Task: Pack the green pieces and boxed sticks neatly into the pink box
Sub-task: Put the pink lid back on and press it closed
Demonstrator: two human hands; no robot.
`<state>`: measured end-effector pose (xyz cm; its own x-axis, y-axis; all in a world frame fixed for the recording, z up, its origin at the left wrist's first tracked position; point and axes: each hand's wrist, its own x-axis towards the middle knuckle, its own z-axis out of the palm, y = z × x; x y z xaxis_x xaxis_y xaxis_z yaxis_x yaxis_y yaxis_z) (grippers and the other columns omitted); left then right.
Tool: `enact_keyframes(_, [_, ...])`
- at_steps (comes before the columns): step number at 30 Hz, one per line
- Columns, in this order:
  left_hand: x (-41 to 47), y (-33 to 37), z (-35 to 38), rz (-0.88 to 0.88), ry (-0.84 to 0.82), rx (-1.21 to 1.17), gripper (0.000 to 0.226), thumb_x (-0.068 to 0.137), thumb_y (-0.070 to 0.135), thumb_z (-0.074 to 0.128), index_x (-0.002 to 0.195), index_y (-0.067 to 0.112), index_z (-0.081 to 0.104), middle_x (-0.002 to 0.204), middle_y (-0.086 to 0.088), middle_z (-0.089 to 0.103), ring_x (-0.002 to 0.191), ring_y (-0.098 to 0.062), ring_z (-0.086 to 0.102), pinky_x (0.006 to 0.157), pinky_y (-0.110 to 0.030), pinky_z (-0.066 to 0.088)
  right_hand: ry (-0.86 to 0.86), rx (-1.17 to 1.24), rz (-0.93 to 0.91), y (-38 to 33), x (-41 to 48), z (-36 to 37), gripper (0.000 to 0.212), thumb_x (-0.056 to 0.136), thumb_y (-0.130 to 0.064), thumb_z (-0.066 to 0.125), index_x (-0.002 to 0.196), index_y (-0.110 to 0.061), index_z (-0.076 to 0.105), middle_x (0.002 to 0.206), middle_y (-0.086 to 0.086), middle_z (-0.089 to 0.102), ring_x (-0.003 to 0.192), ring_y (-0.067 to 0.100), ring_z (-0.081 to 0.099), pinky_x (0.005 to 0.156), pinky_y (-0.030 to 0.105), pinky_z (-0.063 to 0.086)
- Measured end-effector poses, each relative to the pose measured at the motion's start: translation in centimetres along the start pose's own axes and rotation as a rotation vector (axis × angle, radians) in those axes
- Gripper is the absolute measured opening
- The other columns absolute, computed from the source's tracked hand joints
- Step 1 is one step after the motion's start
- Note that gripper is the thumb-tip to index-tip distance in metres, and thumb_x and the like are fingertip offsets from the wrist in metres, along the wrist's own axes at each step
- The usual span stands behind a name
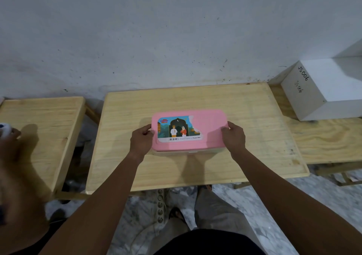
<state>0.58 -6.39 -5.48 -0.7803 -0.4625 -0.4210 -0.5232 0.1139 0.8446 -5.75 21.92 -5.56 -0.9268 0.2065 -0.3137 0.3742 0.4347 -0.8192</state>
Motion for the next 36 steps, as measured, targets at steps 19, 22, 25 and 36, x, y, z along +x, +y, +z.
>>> enact_keyframes(19, [-0.5, -1.4, 0.4, -0.112, -0.04, -0.301, 0.029, 0.098, 0.011, 0.053, 0.125, 0.011, 0.064, 0.107, -0.007, 0.069, 0.076, -0.011, 0.064, 0.058, -0.023, 0.054, 0.022, 0.228, 0.147, 1.2, 0.3, 1.0, 0.04, 0.086, -0.015, 0.038, 0.111, -0.021, 0.069, 0.104, 0.001, 0.067, 0.095, 0.025, 0.058, 0.08, 0.037, 0.046])
enact_keyframes(22, [-0.6, -1.9, 0.8, -0.113, -0.029, -0.305, 0.029, 0.099, 0.014, 0.052, 0.126, 0.013, 0.063, 0.109, -0.005, 0.069, 0.083, -0.014, 0.065, 0.07, -0.03, 0.054, 0.039, 0.155, 0.169, 1.5, 0.6, 1.5, 0.037, 0.09, -0.027, 0.034, 0.11, -0.019, 0.064, 0.104, 0.004, 0.06, 0.096, 0.028, 0.053, 0.084, 0.039, 0.043])
enact_keyframes(25, [-0.6, -2.6, 1.1, -0.069, -0.027, -0.265, 0.028, 0.1, 0.019, 0.049, 0.124, 0.018, 0.065, 0.116, -0.004, 0.071, 0.098, -0.02, 0.068, 0.087, -0.039, 0.056, 0.042, 0.109, 0.119, 2.5, 0.4, 2.0, 0.041, 0.098, -0.042, 0.034, 0.111, -0.015, 0.063, 0.101, 0.005, 0.06, 0.095, 0.027, 0.054, 0.085, 0.043, 0.045])
enact_keyframes(36, [-1.2, -4.7, 2.6, 0.263, 0.089, 0.032, 0.037, 0.106, 0.031, 0.032, 0.125, 0.014, 0.059, 0.113, 0.002, 0.068, 0.1, -0.012, 0.063, 0.078, -0.018, 0.049, 0.136, -0.018, -0.079, 3.6, 0.9, 2.7, 0.038, 0.105, -0.036, 0.034, 0.092, -0.009, 0.056, 0.083, 0.013, 0.058, 0.075, 0.027, 0.051, 0.066, 0.038, 0.039])
